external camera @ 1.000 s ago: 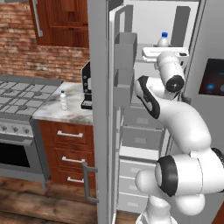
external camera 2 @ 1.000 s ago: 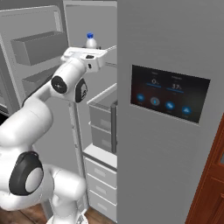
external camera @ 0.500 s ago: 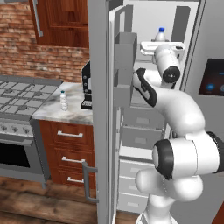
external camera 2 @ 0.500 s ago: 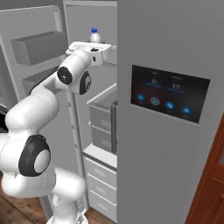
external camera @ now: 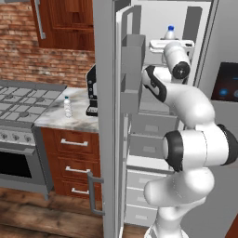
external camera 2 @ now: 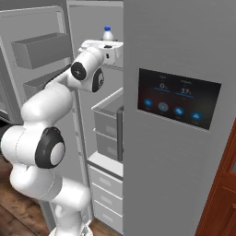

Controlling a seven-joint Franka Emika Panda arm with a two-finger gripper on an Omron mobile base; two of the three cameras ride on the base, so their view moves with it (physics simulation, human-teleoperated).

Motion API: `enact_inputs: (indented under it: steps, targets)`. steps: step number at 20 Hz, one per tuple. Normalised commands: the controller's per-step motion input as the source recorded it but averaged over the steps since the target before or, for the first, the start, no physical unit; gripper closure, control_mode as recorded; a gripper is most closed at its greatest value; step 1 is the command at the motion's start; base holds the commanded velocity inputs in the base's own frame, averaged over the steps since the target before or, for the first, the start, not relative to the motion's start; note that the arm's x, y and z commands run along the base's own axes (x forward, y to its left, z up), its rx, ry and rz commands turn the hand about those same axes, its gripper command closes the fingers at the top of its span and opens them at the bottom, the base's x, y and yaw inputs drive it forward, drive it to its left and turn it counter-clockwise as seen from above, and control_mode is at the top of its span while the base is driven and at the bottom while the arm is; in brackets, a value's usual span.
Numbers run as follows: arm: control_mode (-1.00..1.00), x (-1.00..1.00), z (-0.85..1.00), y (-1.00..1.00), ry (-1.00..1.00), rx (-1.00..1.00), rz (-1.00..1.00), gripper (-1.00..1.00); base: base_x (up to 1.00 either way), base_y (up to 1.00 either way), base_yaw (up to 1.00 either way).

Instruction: Take the bottled waters from the counter and place them in the freezer to freeze. Close the freezer door after placing the bottles.

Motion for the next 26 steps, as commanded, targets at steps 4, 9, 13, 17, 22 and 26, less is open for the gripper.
enact_inputs:
  steps: [4, 9, 13, 17, 22, 26]
  targets:
    - [-1.00, 0.57, -0.01, -0.01, 0.05, 0.00, 0.00, 1.00, 0.00, 0.00, 0.00]
    - [-1.00, 0.66, -0.15, -0.09, 0.12, 0.00, 0.00, 1.00, 0.00, 0.00, 0.00]
    - [-1.00, 0.59, -0.22, -0.04, 0.05, 0.00, 0.00, 1.00, 0.00, 0.00, 0.00]
    - [-1.00, 0.43, -0.23, 0.00, 0.00, 0.00, 0.00, 1.00, 0.00, 0.00, 0.00]
    - [-1.00, 0.42, -0.15, 0.00, -0.05, 0.04, -0.01, 1.00, 0.00, 0.00, 0.00]
    - [-1.00, 0.36, -0.13, 0.00, -0.08, 0.09, -0.03, 1.00, 0.00, 0.00, 0.00]
